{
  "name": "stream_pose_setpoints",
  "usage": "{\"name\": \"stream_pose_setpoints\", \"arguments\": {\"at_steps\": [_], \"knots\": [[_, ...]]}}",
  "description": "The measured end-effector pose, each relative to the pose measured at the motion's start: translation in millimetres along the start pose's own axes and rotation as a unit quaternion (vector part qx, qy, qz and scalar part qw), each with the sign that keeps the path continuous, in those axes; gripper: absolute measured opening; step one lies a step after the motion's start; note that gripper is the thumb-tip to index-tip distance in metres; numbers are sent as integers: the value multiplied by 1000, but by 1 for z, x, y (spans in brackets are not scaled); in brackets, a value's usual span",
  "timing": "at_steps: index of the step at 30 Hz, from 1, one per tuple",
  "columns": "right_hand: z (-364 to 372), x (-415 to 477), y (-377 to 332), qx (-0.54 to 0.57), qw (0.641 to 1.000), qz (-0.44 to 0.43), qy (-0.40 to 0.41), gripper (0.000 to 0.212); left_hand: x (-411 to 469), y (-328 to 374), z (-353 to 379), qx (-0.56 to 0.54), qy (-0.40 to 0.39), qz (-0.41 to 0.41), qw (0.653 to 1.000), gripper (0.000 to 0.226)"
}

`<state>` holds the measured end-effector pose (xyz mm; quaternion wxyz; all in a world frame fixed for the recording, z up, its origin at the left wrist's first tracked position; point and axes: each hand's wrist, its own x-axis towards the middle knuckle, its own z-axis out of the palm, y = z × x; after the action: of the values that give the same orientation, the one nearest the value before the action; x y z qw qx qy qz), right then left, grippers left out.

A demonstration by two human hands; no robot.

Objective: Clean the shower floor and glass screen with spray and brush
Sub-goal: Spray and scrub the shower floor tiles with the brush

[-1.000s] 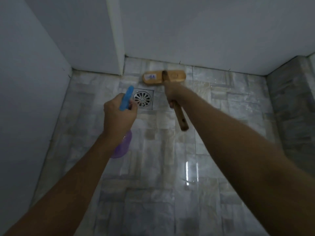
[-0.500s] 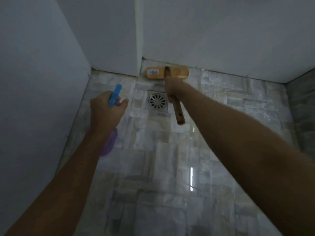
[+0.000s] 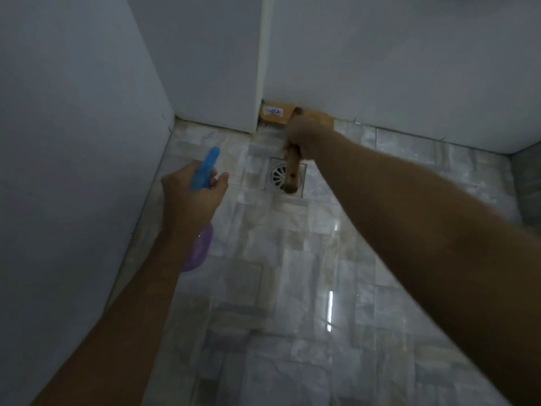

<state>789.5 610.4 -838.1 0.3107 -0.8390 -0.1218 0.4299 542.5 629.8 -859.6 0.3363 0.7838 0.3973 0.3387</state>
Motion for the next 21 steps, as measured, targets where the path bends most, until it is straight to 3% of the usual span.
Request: {"name": "stream_pose_setpoints", "arguments": {"at_steps": [3, 8, 15, 18, 21], "knots": [[-7, 5, -17, -12, 1000, 0, 15, 25, -2, 0, -2, 6, 8, 6, 1000, 19], [8, -7, 14, -40, 999, 29, -6, 28, -1, 0, -10, -13, 31, -2, 999, 17], [-2, 15, -11, -15, 1000, 3, 9, 27, -7, 3, 1, -1, -2, 16, 1000, 20], [-7, 9, -8, -91, 996, -15, 11, 26, -4, 4, 3, -3, -5, 14, 1000, 18], [-7, -24, 7, -247, 968, -50, -5, 32, 0, 4, 5, -10, -18, -10, 1000, 19]]}}
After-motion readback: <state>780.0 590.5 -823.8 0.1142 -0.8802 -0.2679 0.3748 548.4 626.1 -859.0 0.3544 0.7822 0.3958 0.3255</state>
